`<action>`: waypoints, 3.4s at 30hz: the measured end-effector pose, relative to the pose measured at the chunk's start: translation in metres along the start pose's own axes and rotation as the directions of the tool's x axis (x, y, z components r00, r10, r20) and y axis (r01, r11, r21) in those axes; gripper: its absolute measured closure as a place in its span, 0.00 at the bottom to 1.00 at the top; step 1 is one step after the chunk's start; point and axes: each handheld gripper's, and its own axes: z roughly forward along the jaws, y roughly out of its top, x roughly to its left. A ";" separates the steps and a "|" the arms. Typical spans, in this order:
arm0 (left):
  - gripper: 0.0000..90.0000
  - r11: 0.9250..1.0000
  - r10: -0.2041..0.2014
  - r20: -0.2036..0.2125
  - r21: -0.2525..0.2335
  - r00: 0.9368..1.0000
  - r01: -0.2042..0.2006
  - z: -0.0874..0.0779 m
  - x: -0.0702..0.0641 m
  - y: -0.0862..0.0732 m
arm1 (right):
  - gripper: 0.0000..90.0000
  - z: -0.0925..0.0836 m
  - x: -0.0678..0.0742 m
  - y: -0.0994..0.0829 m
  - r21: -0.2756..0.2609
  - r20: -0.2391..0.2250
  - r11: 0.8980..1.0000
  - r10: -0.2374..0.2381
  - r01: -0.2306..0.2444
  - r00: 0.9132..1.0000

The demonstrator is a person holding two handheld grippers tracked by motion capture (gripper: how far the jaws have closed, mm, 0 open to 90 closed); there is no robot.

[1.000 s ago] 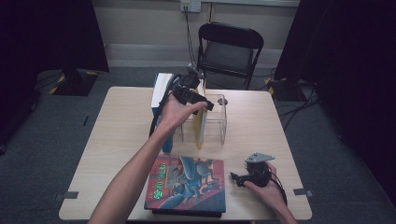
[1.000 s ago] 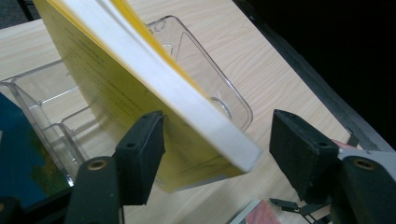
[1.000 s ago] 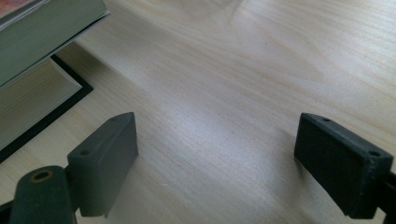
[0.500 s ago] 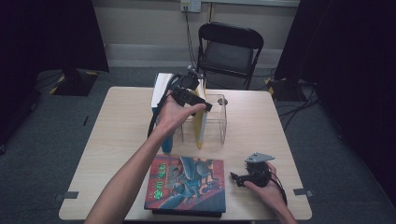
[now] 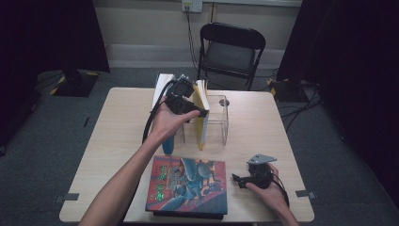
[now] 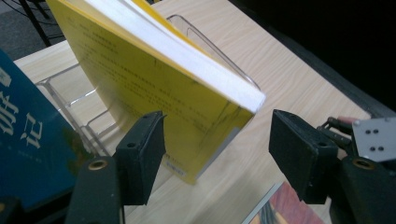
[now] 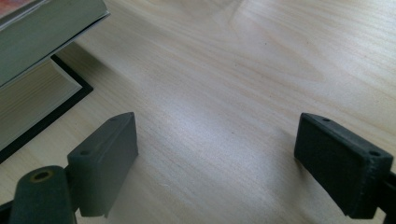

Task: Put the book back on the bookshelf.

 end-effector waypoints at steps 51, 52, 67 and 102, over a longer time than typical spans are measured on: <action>0.47 0.995 -0.099 -0.047 0.001 0.994 0.100 -0.023 0.024 -0.195 | 0.47 -0.026 0.028 0.071 -0.162 -0.213 0.987 -0.015 -0.020 0.977; 0.47 0.994 -0.106 -0.051 0.004 0.993 0.107 -0.023 0.025 -0.200 | 0.47 -0.021 0.033 0.074 -0.156 -0.228 0.988 -0.031 -0.006 0.973; 0.53 0.988 -0.156 0.002 -0.004 0.988 0.156 -0.007 0.027 -0.227 | 0.48 0.003 0.053 0.065 -0.079 -0.302 0.996 -0.059 0.037 0.951; 0.52 1.000 -0.008 0.075 0.021 0.997 0.006 -0.014 -0.006 -0.236 | 0.61 -0.010 0.061 0.058 -0.020 -0.431 0.997 -0.082 0.081 0.899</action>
